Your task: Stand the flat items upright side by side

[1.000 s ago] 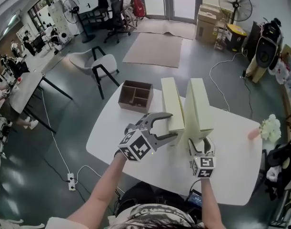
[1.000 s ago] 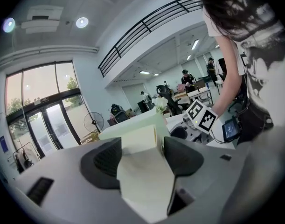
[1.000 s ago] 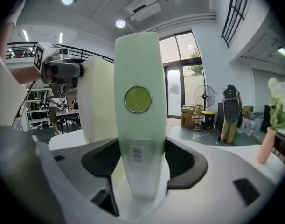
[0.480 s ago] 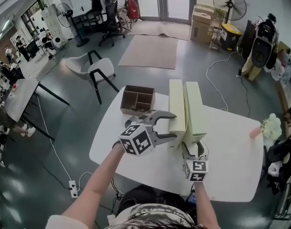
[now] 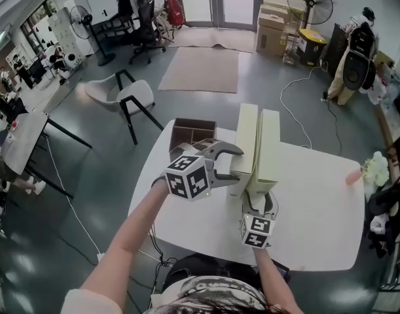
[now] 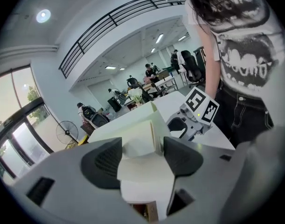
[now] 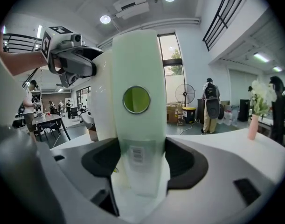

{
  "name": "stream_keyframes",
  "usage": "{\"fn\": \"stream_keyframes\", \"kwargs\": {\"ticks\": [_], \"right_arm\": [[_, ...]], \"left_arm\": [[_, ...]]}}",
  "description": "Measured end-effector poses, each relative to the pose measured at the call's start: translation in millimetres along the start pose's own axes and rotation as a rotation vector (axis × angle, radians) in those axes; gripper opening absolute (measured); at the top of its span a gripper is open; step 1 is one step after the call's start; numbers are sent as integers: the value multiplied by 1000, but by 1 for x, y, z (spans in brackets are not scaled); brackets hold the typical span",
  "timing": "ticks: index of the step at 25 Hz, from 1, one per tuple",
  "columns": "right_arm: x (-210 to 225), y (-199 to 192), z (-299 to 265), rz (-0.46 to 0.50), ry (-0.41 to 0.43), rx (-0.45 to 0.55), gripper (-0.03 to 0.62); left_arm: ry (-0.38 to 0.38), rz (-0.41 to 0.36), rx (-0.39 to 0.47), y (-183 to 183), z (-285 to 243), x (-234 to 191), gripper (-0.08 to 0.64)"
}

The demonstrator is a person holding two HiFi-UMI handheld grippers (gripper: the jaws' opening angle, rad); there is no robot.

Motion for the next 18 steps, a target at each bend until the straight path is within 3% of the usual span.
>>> {"fn": "stream_keyframes", "kwargs": {"ticks": [4,10,18], "right_arm": [[-14,3,-3,-15,-44,8,301],[-16,2,-5,-18,-60,25,302],[-5,2,-4,-77,-7,28,308]], "left_arm": [[-13,-42,-20,-6,6,-3,282],[6,-52,38,-13,7,-2,284],[40,-56,84,-12,3,-2,291]]}}
Point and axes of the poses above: the fingertips, and each gripper's own axes: z backward along the fingers, x to its right, y out of its top, the point moved 9 cm from there along z, backward along the fingers, and after that the axes turned 11 degrees about -y, right-handed, at the moved point
